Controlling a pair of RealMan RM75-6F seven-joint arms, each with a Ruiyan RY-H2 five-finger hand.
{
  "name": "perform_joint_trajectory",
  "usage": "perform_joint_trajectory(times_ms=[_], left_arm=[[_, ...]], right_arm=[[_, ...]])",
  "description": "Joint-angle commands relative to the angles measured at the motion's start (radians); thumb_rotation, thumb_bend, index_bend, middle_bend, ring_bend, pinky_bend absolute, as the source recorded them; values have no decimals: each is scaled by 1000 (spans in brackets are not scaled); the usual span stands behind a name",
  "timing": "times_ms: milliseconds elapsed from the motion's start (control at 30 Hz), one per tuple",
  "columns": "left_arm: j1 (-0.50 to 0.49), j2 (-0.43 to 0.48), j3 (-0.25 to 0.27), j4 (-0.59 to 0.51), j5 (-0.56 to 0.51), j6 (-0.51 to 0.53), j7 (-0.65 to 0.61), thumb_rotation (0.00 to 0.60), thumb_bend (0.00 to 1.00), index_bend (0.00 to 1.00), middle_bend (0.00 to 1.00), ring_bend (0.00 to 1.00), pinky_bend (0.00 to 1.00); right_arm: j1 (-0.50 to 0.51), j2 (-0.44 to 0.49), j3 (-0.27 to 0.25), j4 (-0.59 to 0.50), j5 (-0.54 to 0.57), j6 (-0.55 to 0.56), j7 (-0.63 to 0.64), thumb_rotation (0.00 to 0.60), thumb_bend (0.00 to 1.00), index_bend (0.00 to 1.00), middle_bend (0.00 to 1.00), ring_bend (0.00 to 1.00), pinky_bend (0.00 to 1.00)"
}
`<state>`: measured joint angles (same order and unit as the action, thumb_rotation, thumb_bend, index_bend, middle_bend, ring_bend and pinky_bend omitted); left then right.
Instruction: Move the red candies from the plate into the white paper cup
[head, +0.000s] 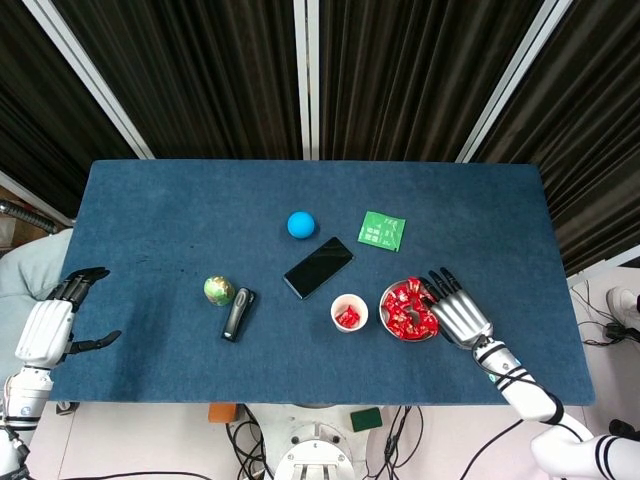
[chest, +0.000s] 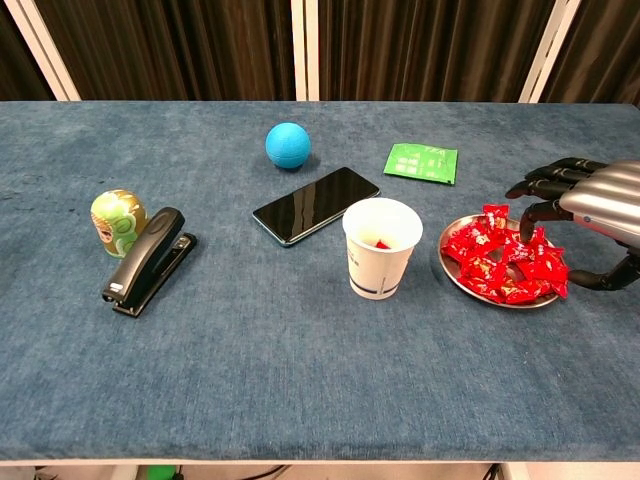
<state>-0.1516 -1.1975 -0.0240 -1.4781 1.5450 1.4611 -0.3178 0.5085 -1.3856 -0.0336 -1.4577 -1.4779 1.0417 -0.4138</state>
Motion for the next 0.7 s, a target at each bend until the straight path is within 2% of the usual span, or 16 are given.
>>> perform_joint_trajectory(times_ms=[33,700], left_arm=[[0,0,-1,1,-1,0,-1,600,61,178,155,125,249],[3,-1,0,10,-5,-5,-9,600,61,178,155,125,248]], right_arm=[[2,-7,3,7,-6,3,4,600,312,359,52,0,0],[-1,-15,14,11,20,-15,-25,600,326,483,73,0,0]])
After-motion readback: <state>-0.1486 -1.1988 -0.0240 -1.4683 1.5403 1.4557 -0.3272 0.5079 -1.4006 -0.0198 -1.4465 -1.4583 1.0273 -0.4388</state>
